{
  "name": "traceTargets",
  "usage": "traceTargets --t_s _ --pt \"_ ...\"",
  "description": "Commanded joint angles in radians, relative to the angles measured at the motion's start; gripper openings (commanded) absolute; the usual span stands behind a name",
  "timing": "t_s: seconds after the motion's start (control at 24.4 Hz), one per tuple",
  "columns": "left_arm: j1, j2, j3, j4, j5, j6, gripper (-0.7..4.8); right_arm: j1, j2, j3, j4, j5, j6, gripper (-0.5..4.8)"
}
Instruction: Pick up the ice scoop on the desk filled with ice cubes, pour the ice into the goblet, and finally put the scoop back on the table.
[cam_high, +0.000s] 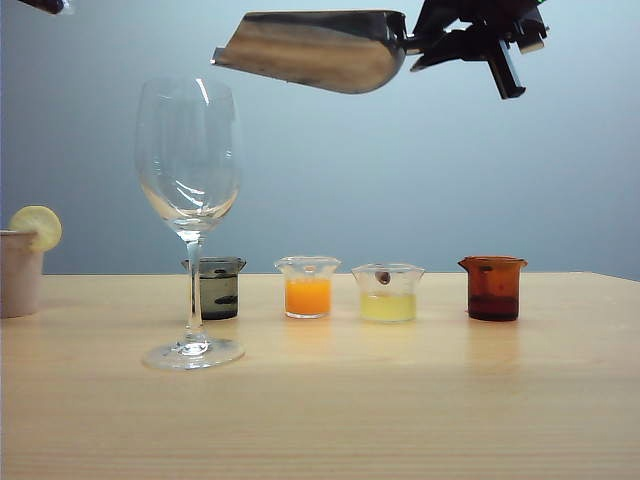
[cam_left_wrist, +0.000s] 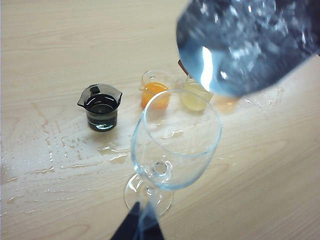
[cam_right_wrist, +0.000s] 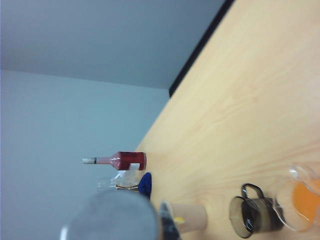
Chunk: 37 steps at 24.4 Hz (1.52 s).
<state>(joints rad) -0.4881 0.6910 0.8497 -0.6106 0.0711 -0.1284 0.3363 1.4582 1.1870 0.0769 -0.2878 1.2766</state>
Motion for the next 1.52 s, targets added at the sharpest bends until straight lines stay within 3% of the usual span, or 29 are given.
traceTargets --t_s 0.04,0.53,1.52 --pt "-0.001 -0.002 0.006 0.005 0.005 -0.015 -0.06 0.002 0.017 0.037 0.027 -0.007 0.005 -0.05" --pt "-0.001 -0.002 0.006 0.006 0.004 -0.022 -0.06 0.002 0.025 0.052 -0.005 -0.036 -0.025 -0.05" --pt "-0.001 -0.002 0.006 -0.002 0.005 -0.022 -0.06 0.039 0.025 0.104 -0.061 0.031 -0.106 -0.06"
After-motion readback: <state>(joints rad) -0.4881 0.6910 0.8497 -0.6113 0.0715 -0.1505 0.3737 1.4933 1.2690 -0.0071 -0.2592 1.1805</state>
